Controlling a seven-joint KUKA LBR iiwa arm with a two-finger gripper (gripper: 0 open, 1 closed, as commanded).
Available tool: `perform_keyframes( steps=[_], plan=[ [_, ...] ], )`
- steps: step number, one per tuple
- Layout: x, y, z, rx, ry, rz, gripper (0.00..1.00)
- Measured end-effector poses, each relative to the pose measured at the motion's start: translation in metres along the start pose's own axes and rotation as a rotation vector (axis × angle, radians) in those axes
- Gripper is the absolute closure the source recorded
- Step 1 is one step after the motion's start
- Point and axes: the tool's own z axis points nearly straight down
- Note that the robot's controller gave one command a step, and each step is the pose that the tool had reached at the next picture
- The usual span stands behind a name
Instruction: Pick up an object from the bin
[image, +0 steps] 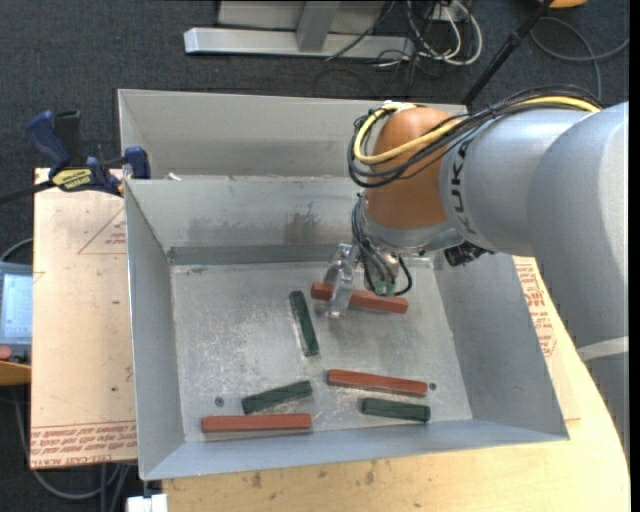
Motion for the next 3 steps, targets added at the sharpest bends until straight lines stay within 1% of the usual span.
perform_keyframes(
  steps=[1,2,3],
  plan=[
    [-0.002,0.001,-0.030,0.000,-0.001,-0.001,1.00],
    [-0.002,0.001,-0.039,0.000,0.001,-0.002,1.00],
    [-0.004,0.002,-0.098,-0.001,-0.004,-0.003,1.00]
  ],
)
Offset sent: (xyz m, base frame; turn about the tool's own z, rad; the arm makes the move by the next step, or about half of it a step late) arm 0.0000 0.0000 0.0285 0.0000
